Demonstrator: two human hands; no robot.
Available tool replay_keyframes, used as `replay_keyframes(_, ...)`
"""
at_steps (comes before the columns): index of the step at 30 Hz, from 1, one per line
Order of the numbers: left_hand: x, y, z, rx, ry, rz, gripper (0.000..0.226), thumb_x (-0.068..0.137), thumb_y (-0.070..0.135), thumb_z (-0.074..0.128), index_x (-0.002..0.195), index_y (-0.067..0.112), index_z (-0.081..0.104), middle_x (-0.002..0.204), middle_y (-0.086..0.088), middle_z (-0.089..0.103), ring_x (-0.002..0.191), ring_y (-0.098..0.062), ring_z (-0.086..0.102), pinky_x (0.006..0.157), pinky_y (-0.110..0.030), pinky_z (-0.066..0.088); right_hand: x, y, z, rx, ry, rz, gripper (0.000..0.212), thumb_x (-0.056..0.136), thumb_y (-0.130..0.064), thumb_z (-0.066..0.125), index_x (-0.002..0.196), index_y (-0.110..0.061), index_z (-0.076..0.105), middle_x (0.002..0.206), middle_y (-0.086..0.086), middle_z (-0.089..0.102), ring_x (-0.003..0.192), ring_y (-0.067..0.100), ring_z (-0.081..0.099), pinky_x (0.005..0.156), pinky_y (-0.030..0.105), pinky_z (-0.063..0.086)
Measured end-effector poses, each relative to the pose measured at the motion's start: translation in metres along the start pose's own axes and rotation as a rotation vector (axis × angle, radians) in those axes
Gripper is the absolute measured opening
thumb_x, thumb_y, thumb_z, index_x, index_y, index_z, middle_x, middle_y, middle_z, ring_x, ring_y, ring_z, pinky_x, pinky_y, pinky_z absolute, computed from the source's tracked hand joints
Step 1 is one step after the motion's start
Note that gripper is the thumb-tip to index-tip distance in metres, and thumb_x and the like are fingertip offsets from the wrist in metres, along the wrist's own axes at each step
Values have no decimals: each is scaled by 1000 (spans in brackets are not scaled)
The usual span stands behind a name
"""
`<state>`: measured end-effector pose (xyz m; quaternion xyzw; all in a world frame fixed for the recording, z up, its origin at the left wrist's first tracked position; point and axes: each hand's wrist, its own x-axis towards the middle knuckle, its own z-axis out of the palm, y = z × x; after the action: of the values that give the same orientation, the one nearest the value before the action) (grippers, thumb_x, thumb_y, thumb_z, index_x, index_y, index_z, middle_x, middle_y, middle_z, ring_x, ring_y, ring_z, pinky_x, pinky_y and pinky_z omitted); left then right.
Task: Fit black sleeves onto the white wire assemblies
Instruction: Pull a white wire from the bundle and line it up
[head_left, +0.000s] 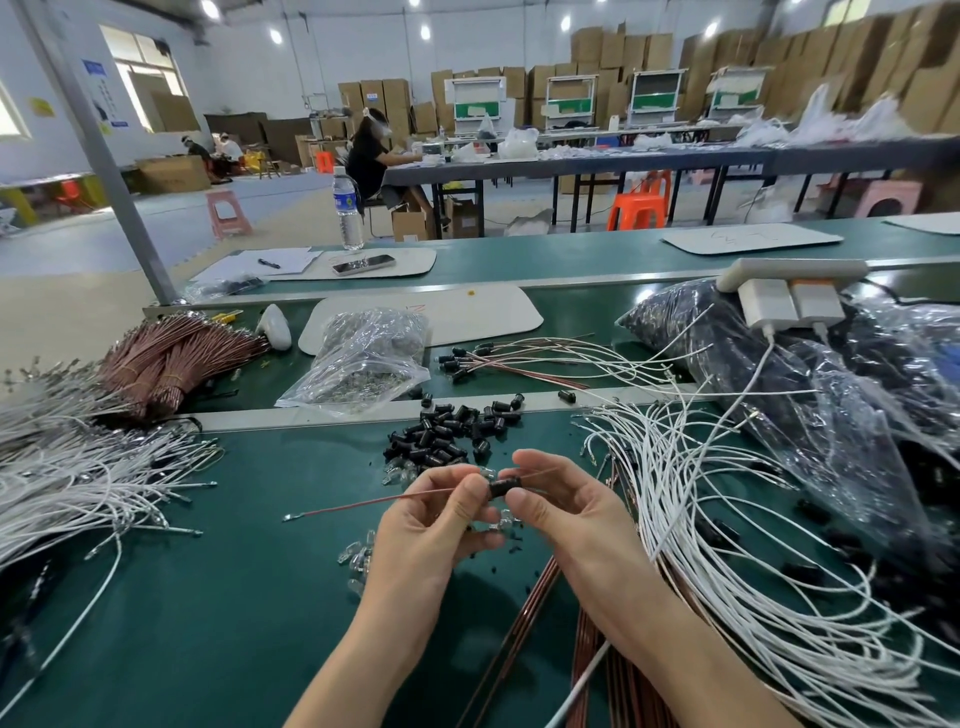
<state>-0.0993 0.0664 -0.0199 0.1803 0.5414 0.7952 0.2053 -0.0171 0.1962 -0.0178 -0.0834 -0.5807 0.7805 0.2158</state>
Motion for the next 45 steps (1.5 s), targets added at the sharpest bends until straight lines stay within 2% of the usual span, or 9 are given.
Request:
replay_keyframes(6,8,5,-8,-264,150,-84,22,78,26,71,88,7,66,73,-6,69,58,-14,66,52,-26,57,5,-4,-5,231,79,42,34,54,-25,87,88,-22,83,90,1,76,86,11,71,81,18,56)
replay_keyframes(12,-2,-1,4,-129,-9,-110,16,70,34,78,76,19,76,78,-8,70,64,-16,67,58,-27,57,0,1,0,151,2,70,33,62,-27,86,94,-21,81,94,4,76,92,15,70,83,20,55)
replay_keyframes(19,5,5,-2,-253,167,-135,20,77,19,71,90,5,68,76,-8,70,59,-14,67,52,-23,57,7,-9,-16,286,168,22,29,55,-26,85,82,-19,83,80,4,74,74,13,71,69,17,56)
replay_keyframes(25,-7,0,7,-84,-18,-125,28,77,22,72,98,4,71,87,-15,72,66,-22,69,57,-28,58,2,-2,-7,71,42,-21,23,70,-37,81,87,-22,78,103,8,76,90,19,72,80,23,57)
replay_keyframes(29,-14,-2,14,229,-58,-85,31,84,28,66,109,10,62,85,-8,74,64,-21,68,52,-29,55,8,-21,-28,319,286,-74,30,82,-31,70,100,-7,65,98,11,77,82,20,72,71,25,59)
replay_keyframes(34,1,-9,60,937,-281,106,6,101,35,54,101,34,60,86,17,68,68,-4,66,63,-23,57,11,-37,-70,446,672,-228,20,97,-37,58,98,-18,63,72,-6,68,62,7,60,60,22,54)
replay_keyframes(40,38,-27,133,1501,-373,58,35,101,34,50,76,9,51,89,-13,64,77,-32,59,68,-36,50,14,-32,-80,396,796,-248,29,99,-47,55,86,-23,66,66,-6,56,55,9,51,58,27,47)
replay_keyframes(42,45,-29,145,1581,-388,-10,37,102,27,53,70,11,41,95,-17,63,80,-35,56,68,-36,44,15,-29,-80,376,787,-249,32,100,-47,52,86,-22,65,65,-5,53,55,10,49,59,29,46)
replay_keyframes(45,54,-31,148,1544,-420,-133,34,99,14,49,67,11,39,76,-12,58,71,-33,56,66,-37,51,16,-27,-80,380,795,-248,33,101,-46,51,86,-20,64,62,-7,53,51,8,48,57,30,44)
